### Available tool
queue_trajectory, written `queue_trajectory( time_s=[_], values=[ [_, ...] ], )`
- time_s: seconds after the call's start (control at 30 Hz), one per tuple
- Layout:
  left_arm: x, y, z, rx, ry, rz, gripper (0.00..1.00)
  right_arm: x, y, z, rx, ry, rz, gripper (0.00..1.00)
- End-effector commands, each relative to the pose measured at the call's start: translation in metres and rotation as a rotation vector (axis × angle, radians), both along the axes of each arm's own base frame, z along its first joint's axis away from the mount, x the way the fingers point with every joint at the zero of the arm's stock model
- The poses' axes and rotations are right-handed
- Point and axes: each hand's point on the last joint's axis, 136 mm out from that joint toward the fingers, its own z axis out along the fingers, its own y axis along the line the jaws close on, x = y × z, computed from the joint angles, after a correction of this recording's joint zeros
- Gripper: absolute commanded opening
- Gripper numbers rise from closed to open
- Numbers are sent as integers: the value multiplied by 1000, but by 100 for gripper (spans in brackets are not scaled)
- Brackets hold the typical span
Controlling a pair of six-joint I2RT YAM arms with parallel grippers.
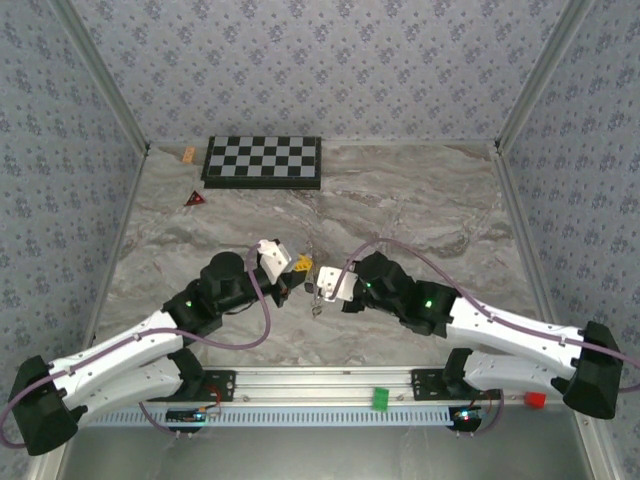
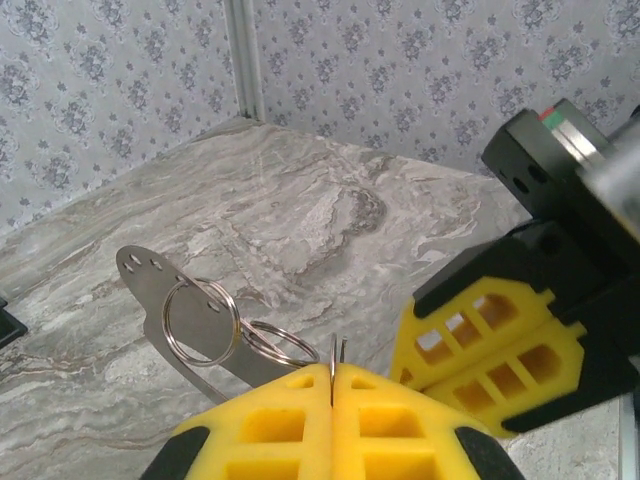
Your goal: Put the keys on the keyring
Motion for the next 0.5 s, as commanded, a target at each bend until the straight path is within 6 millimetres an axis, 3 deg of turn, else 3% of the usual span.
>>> queue_trajectory(
  time_s=[0.0, 0.33, 0.47],
  values=[
    [-4, -8, 19, -70, -39, -57, 0, -2, -5, 22, 113, 20, -13, 0],
    [-3, -32, 41, -102, -77, -156, 0, -12, -32, 62, 284, 23, -13, 0],
    [-5, -38, 47, -115, -63, -198, 0, -15, -38, 69, 303, 22, -10, 0]
  ],
)
